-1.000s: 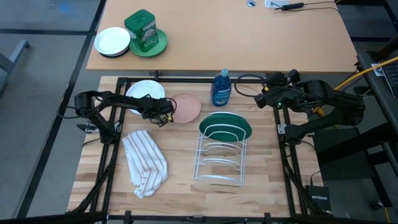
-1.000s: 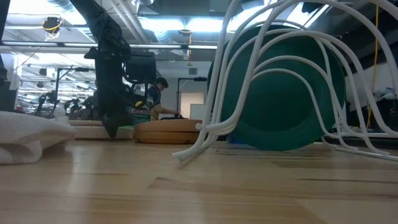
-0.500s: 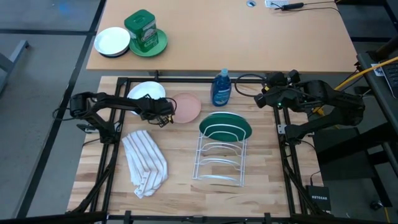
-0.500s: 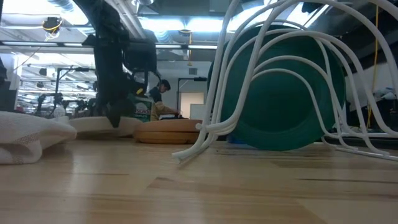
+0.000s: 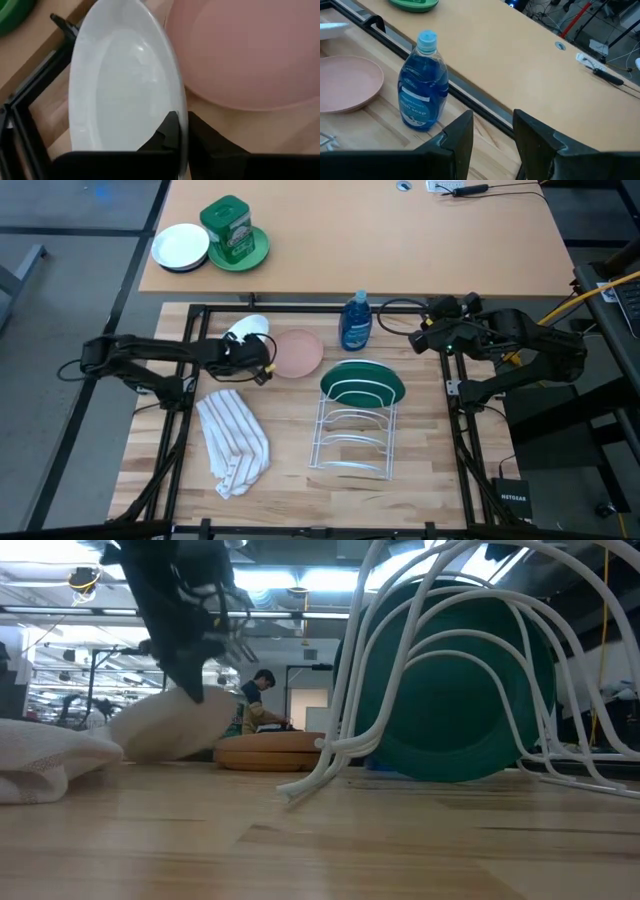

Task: Sort dishes
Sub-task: Put the white plate in the dish rack

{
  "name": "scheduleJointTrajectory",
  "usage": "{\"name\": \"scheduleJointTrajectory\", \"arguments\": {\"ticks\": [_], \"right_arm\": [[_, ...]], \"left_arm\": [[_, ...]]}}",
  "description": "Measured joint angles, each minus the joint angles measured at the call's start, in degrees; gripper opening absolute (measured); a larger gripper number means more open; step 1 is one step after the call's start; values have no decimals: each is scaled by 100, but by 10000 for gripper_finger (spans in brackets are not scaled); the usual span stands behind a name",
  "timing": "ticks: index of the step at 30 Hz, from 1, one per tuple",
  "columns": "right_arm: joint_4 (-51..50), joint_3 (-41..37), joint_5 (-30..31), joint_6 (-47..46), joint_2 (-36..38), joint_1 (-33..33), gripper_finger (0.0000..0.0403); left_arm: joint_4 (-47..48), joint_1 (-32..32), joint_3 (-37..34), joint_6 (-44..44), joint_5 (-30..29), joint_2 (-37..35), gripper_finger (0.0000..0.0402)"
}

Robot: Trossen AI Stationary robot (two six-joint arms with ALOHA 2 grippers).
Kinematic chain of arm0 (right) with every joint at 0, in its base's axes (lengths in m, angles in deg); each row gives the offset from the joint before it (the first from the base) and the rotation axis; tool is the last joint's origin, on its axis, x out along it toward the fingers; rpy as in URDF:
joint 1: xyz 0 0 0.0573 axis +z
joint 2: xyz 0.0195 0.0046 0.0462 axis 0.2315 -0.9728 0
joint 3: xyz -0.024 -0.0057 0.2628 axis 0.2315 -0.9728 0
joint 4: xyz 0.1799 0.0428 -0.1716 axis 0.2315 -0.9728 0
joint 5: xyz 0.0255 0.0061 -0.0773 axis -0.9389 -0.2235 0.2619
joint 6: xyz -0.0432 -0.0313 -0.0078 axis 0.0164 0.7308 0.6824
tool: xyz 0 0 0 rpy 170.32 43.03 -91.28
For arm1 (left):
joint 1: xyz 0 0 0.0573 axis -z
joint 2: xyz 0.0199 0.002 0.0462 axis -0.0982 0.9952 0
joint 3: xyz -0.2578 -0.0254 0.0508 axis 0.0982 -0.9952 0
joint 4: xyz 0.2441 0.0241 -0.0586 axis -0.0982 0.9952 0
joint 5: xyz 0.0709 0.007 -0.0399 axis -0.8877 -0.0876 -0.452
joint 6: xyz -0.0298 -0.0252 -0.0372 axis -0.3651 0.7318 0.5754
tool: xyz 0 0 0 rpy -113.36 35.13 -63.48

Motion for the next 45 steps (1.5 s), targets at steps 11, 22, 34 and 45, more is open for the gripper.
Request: {"name": "scheduleJointTrajectory", "arguments": {"ticks": [11,22,34,45], "right_arm": [[42,0,-614,-801,0,0,143],[957,0,-1810,-1482,0,0,143],[3230,0,-2120,-2472,-397,0,143],[5270,0,-2897,-3734,-1455,0,143]], "left_arm": [[-21,688,0,100,-927,-910,0],[-1243,1708,2,-875,-2460,-1024,0],[-3623,2542,6,-3944,-3691,-1022,0],[-4065,2724,7,-5633,-3778,-978,0]]}}
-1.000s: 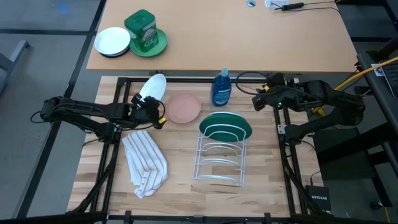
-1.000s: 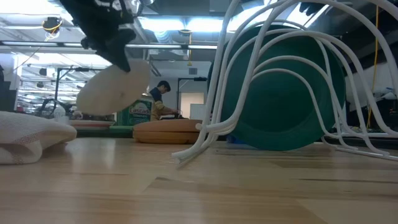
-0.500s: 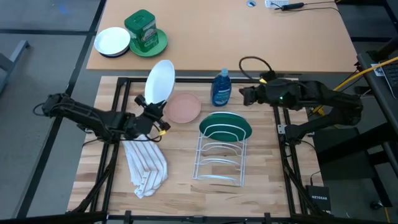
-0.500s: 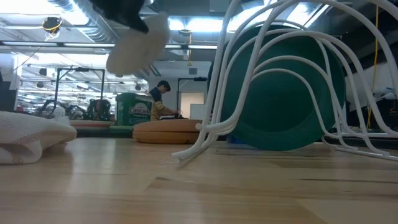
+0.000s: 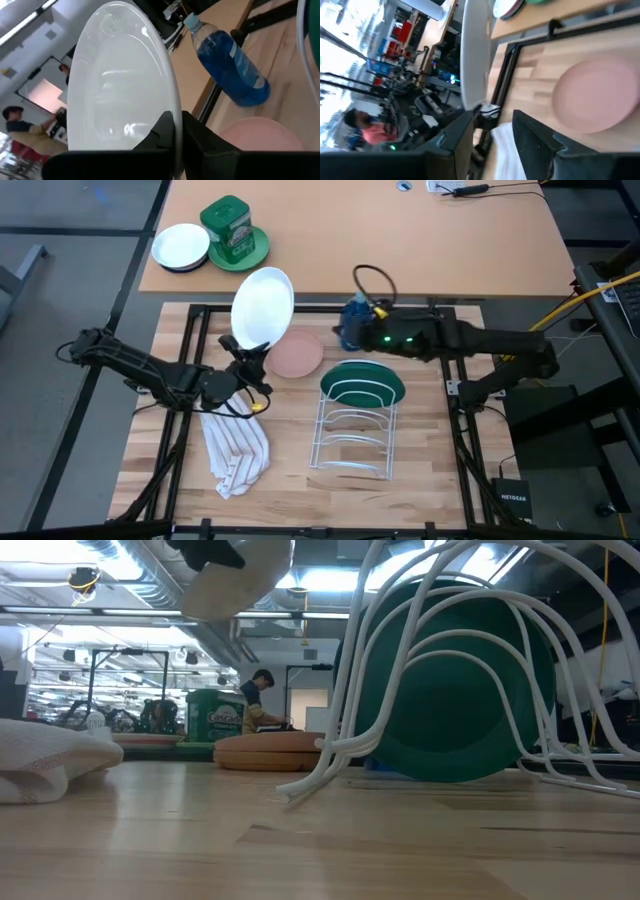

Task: Sort dishes
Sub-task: Put the white plate in the dish rack

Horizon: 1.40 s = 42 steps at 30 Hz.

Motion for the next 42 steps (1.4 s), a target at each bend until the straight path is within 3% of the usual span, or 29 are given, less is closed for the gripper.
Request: {"name": "scheduleJointTrajectory", "arguments": {"ticks": [11,22,34,42], "right_arm": [[1295,0,231,-340,-1034,0,143],[1056,0,581,-341,-1247,0,143],[1010,7,-39,-248,-1253,4,143],[468,2,-37,-160,-1251,2,143]], "left_arm": [[33,256,0,-583,57,613,0],[57,537,0,-646,43,1095,0],[85,535,0,-980,-548,1101,0],[515,519,0,-661,-758,1101,0]]}}
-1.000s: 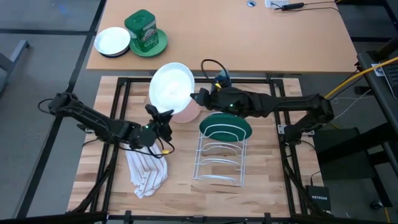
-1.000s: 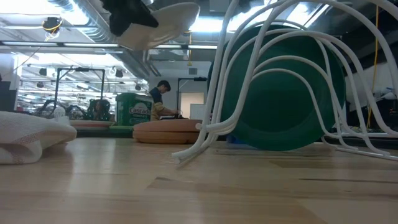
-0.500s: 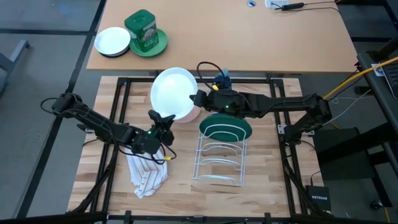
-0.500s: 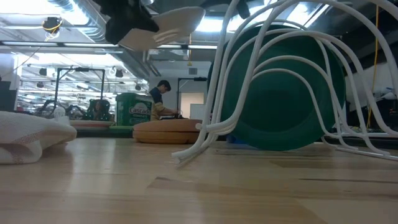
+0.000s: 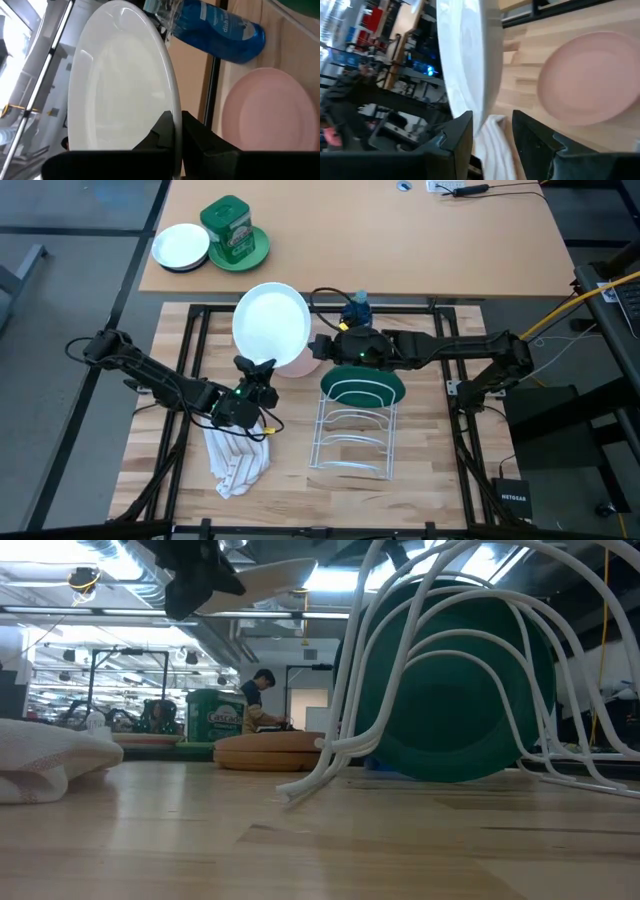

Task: Sort dishes
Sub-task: Put the white plate in the dish rack

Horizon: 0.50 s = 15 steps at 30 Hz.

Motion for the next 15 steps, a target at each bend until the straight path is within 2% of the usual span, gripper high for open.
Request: {"name": "scheduleJointTrajectory", "arguments": {"ticks": [6,15], "right_arm": [[-133,-2,405,7,2,-2,143],[-62,-2,433,7,2,-2,143]], "left_arm": [[10,15,0,12,74,0,0],[14,13,0,12,83,0,0]]}}
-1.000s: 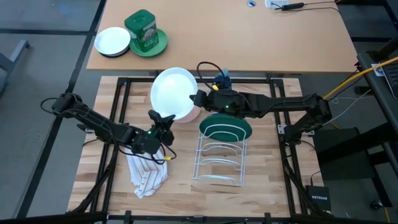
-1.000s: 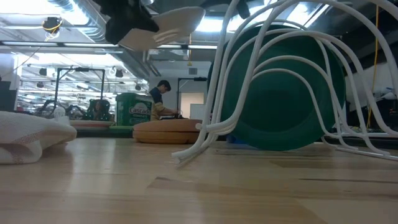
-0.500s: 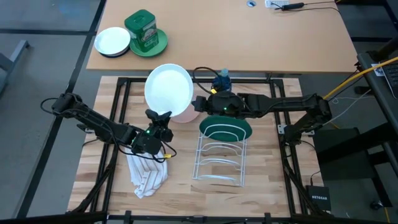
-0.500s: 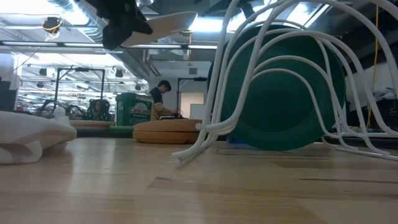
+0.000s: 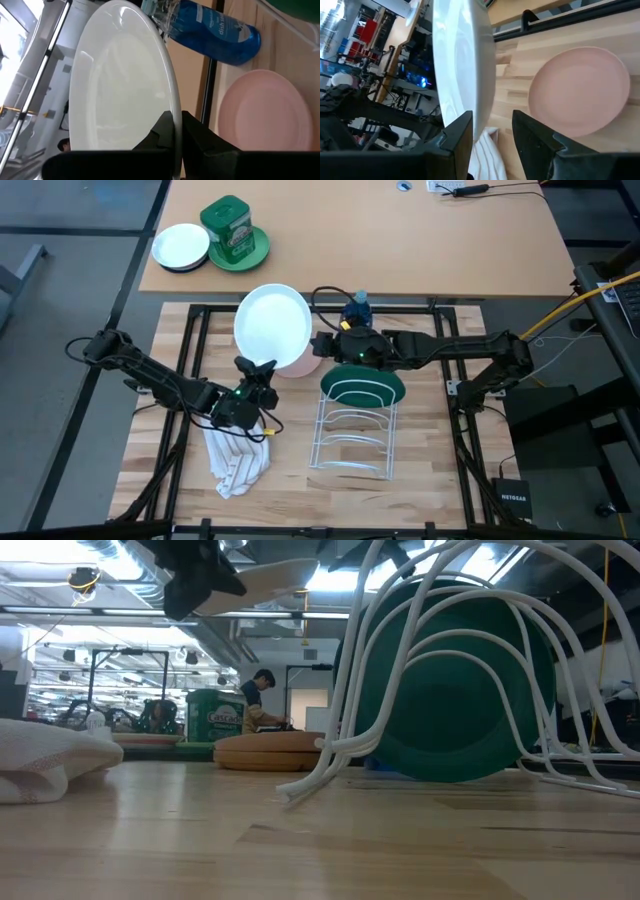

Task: Sort dishes
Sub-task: Put the white plate in the dish rack

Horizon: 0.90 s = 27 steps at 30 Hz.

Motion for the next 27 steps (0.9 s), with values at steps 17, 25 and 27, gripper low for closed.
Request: {"name": "scheduleJointTrajectory", "arguments": {"ticks": [17,25,27], "right_arm": [[139,0,312,4,-41,0,143],[250,0,314,3,-298,0,143],[463,0,315,0,-388,0,143]], "left_arm": [[-50,0,0,39,43,7,0],[-69,142,-2,38,298,12,0],[-90,210,-2,7,312,15,0]]}}
